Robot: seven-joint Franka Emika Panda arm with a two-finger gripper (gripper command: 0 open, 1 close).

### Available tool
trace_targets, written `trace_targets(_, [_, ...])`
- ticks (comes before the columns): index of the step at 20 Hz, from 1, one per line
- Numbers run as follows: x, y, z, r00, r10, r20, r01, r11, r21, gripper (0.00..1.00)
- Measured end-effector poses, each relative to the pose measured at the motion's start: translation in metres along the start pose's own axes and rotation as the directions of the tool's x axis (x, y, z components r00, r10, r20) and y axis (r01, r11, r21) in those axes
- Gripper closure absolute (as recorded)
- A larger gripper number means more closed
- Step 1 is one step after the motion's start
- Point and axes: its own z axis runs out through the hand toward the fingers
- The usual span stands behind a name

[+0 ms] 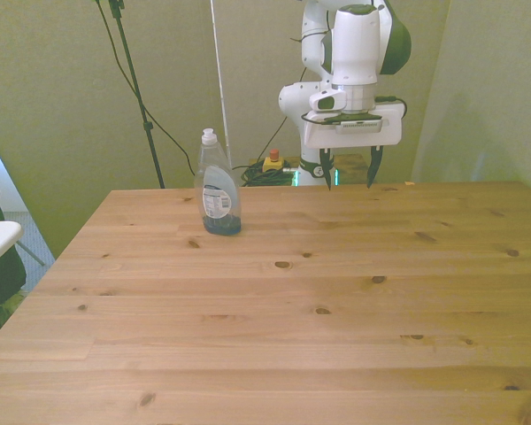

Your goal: Knock down the dish soap

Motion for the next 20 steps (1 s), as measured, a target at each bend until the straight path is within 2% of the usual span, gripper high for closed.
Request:
trace_targets(2, [0.000,-0.001,0.000,1.000,-0.003,-0.004,0.003,1.000,0.003,0.00])
trace_targets(3, [-0.002,-0.002,-0.001,1.000,-0.014,-0.007,0.014,1.000,0.002,1.00])
trace_targets(8, [-0.005,0.015,-0.011,0.999,-0.021,-0.045,0.021,1.000,-0.002,1.00])
trace_targets(13, [0.023,0.072,-0.022,0.993,0.071,-0.092,-0.073,0.997,-0.014,1.00])
trace_targets(20, [0.070,0.151,-0.028,0.968,0.190,-0.161,-0.197,0.980,-0.026,1.00])
